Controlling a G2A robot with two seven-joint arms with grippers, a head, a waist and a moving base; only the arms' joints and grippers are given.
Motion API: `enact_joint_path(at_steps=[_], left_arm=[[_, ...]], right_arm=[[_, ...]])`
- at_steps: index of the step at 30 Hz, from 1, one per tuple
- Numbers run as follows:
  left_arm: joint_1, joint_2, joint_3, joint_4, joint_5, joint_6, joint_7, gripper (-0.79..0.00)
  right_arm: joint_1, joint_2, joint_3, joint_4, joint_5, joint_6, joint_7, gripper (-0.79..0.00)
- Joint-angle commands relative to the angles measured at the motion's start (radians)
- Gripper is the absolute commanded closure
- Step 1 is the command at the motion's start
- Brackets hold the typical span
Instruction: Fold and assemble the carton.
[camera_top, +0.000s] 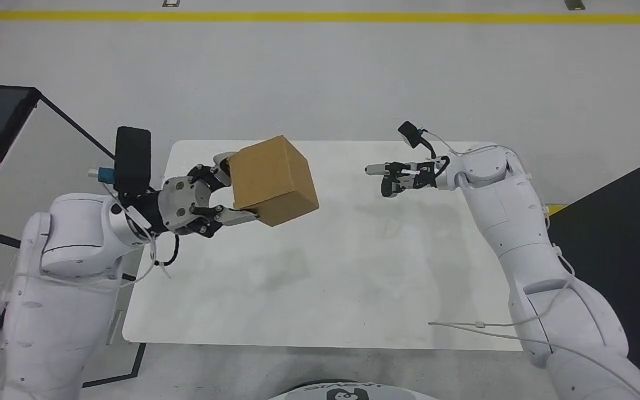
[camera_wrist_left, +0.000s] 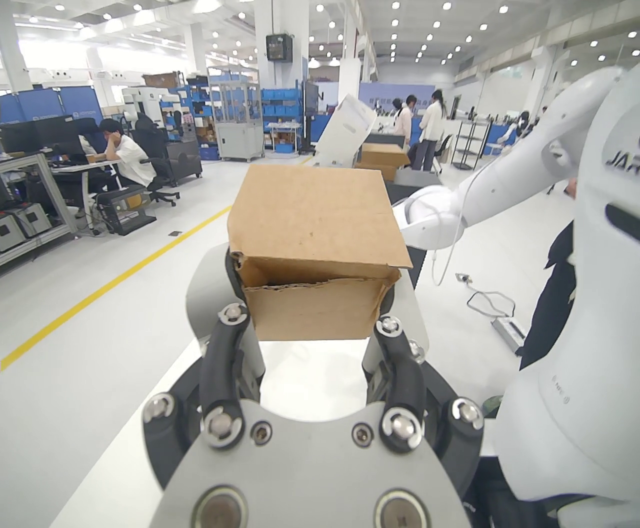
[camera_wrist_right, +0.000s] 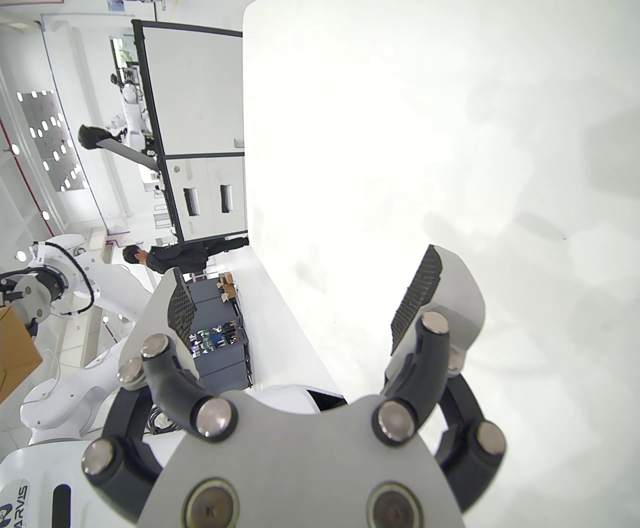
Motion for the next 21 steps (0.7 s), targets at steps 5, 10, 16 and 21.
enact_joint_path(at_steps=[5,10,16,21], left_arm=[[-0.026,0.01,0.056,0.034,0.0,0.002,0.02,0.0],[-0.031,0.014,0.083,0.034,-0.01,0.002,0.038,0.0],[-0.031,0.014,0.083,0.034,-0.01,0.002,0.038,0.0],[-0.023,0.014,0.091,0.004,0.033,0.002,0.038,0.0]], right_arm=[[0.0,0.0,0.0,0.0,0.0,0.0,0.0,-0.785],[0.0,0.0,0.0,0.0,0.0,0.0,0.0,-0.785],[0.0,0.0,0.0,0.0,0.0,0.0,0.0,-0.785],[0.0,0.0,0.0,0.0,0.0,0.0,0.0,-0.785]])
